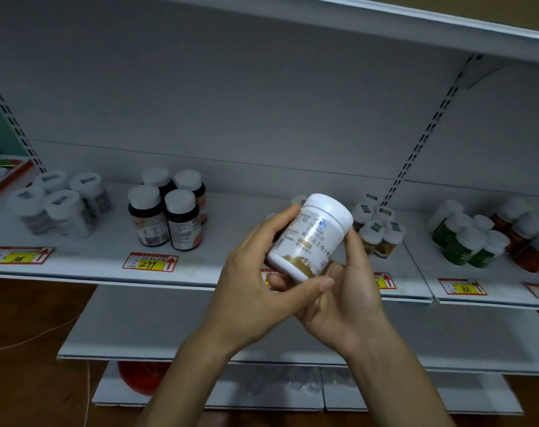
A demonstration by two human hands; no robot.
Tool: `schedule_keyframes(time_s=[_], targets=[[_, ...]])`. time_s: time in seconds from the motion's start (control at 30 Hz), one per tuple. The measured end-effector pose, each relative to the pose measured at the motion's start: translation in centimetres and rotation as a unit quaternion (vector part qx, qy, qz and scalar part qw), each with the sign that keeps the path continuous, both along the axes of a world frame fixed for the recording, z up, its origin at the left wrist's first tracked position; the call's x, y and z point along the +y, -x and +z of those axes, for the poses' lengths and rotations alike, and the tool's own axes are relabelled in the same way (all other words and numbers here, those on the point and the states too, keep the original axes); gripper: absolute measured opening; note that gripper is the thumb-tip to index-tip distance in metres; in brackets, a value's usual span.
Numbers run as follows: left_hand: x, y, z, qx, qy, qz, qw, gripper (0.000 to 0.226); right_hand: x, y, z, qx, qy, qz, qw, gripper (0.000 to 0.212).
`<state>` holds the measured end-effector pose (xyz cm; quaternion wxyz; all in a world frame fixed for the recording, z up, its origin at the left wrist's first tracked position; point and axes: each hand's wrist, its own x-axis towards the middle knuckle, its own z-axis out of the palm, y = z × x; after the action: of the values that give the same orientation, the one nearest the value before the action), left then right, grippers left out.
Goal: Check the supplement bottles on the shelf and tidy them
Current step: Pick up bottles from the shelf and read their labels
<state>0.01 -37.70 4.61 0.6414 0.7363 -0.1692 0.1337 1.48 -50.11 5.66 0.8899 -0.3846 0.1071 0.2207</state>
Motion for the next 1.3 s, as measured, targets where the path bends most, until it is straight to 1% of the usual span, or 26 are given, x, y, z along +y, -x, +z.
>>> schedule_keyframes(time_s=[0.1,0.17,0.23,0.3,0.37,0.4,0.43,0.47,0.5,0.53,0.6,0.67,0.73,0.77,0.83,0.87,0.9,0.97,1.0,1.07,1.17,1.23,1.3], targets=[[-0.4,0.3,0.1,0.022,0.020,-0.032,0.999,0.084,0.1,-0.1,0.0,-0.004,-0.016,-0.012,1.000,0.061],[-0.7,0.4,0.0,0.017,0.019,-0.020,0.999,0.085,0.1,-0.3,-0.2,-0.020,-0.002,-0.015,1.000,0.058],[-0.8,0.2,-0.2,0.017,0.030,0.003,0.999,0.083,0.0,-0.4,-0.5,-0.046,0.066,-0.026,0.996,0.056],[-0.6,-0.1,-0.4,0.022,0.021,0.036,0.999,0.081,-0.1,-0.4,-0.9,-0.093,0.171,-0.081,0.978,0.050],[-0.4,-0.4,-0.5,0.031,-0.019,0.063,0.997,0.084,-0.3,-0.2,-1.0,-0.159,0.217,-0.146,0.952,0.050],[-0.3,-0.5,-0.5,0.031,-0.043,0.072,0.996,0.087,-0.3,0.0,-0.9,-0.189,0.229,-0.152,0.943,0.048],[-0.2,-0.6,-0.6,0.030,-0.063,0.080,0.994,0.090,-0.3,0.0,-0.9,-0.203,0.234,-0.146,0.939,0.042],[-0.2,-0.5,-0.6,0.031,-0.074,0.084,0.993,0.093,-0.2,-0.1,-0.8,-0.195,0.228,-0.135,0.944,0.034],[-0.1,-0.5,-0.6,0.036,-0.079,0.082,0.993,0.096,-0.2,-0.3,-0.8,-0.167,0.208,-0.129,0.955,0.027],[-0.1,-0.3,-0.6,0.042,-0.080,0.076,0.993,0.100,-0.3,-0.7,-0.8,-0.130,0.174,-0.127,0.968,0.026],[-0.2,-0.2,-0.7,0.043,-0.093,0.064,0.993,0.100,-0.5,-1.3,-1.1,-0.063,0.099,-0.130,0.985,0.034],[-0.3,-0.2,-0.8,0.039,-0.101,0.064,0.992,0.087,-0.7,-1.6,-1.5,-0.033,0.064,-0.131,0.989,0.038],[-0.4,-0.3,-1.0,0.045,-0.082,0.056,0.994,0.075,-0.9,-1.5,-1.9,-0.025,0.051,-0.133,0.990,0.037],[-0.5,-0.3,-1.0,0.055,-0.067,0.042,0.995,0.074,-0.9,-1.4,-2.1,-0.030,0.050,-0.141,0.988,0.036],[-0.6,-0.3,-1.2,0.083,-0.026,0.015,0.996,0.075,-0.9,-1.2,-1.9,-0.061,0.070,-0.176,0.980,0.033],[-0.6,-0.3,-1.4,0.098,0.000,0.011,0.995,0.074,-1.0,-1.1,-1.8,-0.087,0.088,-0.198,0.972,0.029],[-0.7,-0.4,-1.5,0.112,0.024,0.013,0.993,0.070,-1.0,-0.9,-1.5,-0.119,0.110,-0.216,0.963,0.024],[-0.6,-0.5,-1.8,0.124,0.051,0.028,0.991,0.060,-1.0,-0.6,-1.5,-0.190,0.166,-0.243,0.937,0.030],[-0.5,-0.6,-2.0,0.122,0.055,0.039,0.990,0.057,-1.0,-0.6,-1.6,-0.229,0.199,-0.259,0.917,0.034],[-0.3,-0.8,-2.4,0.117,0.059,0.051,0.990,0.060,-0.8,-0.4,-2.0,-0.326,0.262,-0.285,0.863,0.039],[-0.3,-0.9,-2.7,0.124,0.059,0.035,0.990,0.061,-0.3,-0.3,-3.0,-0.448,0.357,-0.291,0.766,0.030],[-0.2,-0.9,-2.8,0.128,0.063,0.025,0.989,0.063,-0.1,-0.3,-3.6,-0.490,0.394,-0.291,0.721,0.028],[-0.1,-0.9,-2.9,0.131,0.071,0.029,0.988,0.064,0.2,-0.4,-4.0,-0.511,0.424,-0.290,0.689,0.028]])
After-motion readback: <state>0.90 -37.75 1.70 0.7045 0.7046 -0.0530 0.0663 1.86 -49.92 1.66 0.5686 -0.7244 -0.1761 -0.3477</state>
